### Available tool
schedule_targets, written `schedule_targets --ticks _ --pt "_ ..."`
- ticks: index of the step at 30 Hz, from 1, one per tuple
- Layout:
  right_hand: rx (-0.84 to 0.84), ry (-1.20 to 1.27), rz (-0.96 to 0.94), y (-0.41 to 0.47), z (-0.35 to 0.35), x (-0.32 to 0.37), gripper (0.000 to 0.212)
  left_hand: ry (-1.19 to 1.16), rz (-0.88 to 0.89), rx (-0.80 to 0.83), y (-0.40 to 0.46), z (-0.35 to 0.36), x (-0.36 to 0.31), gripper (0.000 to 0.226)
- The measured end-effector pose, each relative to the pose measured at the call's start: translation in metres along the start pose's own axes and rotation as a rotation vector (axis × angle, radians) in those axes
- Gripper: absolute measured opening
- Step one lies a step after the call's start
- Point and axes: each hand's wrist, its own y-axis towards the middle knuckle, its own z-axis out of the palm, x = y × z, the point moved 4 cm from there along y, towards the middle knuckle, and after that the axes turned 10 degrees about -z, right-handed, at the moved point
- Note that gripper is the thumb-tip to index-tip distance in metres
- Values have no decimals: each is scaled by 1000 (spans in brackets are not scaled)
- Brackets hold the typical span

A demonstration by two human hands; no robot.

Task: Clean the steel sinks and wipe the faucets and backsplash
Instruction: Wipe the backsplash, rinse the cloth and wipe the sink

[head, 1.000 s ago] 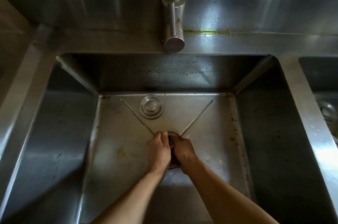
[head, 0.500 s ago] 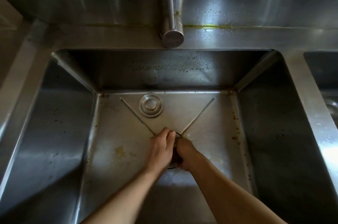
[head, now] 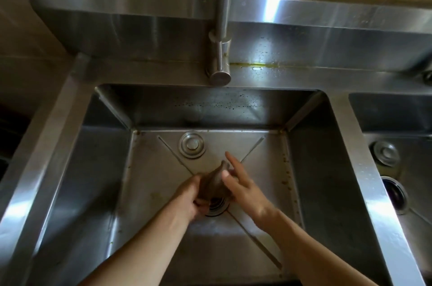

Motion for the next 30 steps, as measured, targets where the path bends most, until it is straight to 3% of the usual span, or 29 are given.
schedule_targets --ticks 3,5,8,10,12,14,16,22,30 --pt "59 -472 -359 -1 5 4 65 28 -94 81 -5 2 5 40" --pt "12 -631 -564 0 7 4 52 2 -195 155 -13 8 13 20" --pt "-173 -779 -640 1 13 3 47 -72 -156 177 -13 15 20 13" --pt "-302 -790 -535 3 16 2 47 -43 -30 77 -6 15 20 21" --pt "-378 -673 -366 8 16 2 41 30 165 -122 -4 10 13 27" --pt "-420 -487 -184 14 12 -4 36 357 393 -411 -6 3 0 30" --pt "-441 -332 -22 21 8 -20 35 580 600 -517 -10 4 -7 28" --pt "-308 137 429 44 13 -60 29 578 921 -459 -1 13 -8 26" --pt "-208 499 622 56 21 -71 29 743 1173 -329 37 17 -17 33"
